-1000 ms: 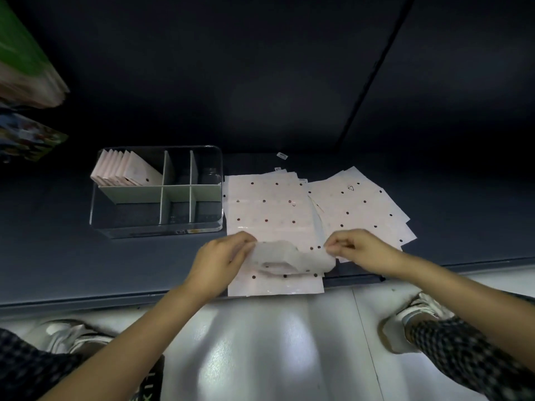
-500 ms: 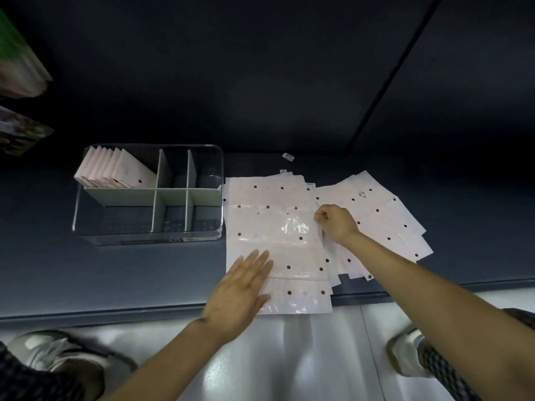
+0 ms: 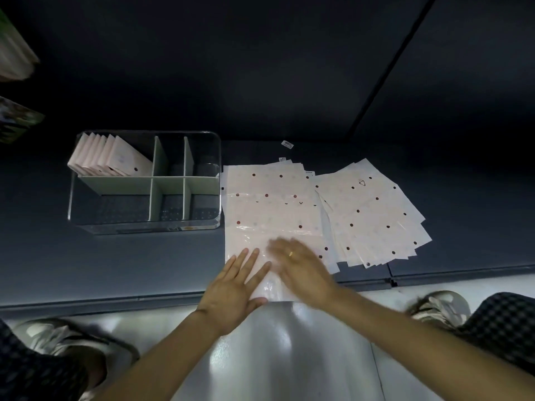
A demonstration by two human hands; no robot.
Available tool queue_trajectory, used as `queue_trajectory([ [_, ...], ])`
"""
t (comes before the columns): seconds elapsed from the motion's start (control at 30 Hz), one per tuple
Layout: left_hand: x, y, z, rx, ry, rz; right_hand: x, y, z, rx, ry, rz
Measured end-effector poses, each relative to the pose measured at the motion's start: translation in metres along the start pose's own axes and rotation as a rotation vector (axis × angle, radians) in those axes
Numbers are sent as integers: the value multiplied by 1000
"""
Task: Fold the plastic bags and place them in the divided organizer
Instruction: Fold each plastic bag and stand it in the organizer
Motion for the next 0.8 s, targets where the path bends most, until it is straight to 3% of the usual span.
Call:
queue_trajectory([
  [0.03, 0, 0, 0, 0, 5, -5, -12, 10, 16, -66, 51, -49],
  [0.13, -1, -1, -2, 1, 18, -3, -2, 36, 48, -252, 96, 42],
  [0.33, -15, 10, -5, 23, 17, -12, 50, 82, 45, -330, 181, 158],
  [0.43, -18, 13, -7, 38, 63, -15, 54, 89, 19, -196, 215, 168],
  [0.57, -19, 13, -4, 45, 98, -45, 41, 67, -21, 139, 162, 155],
  [0.8, -25, 9, -11, 87, 188, -78, 27, 29, -16, 158, 46, 63],
])
Point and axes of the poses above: each hand's wrist, its own y-axis away from the middle knuckle, its own z-axis out of the palm, x = y × z, the point moved 8 cm from there along -y, towards the middle knuckle, and after that the axes turned 7 degrees about -x, right-handed, at the moved point
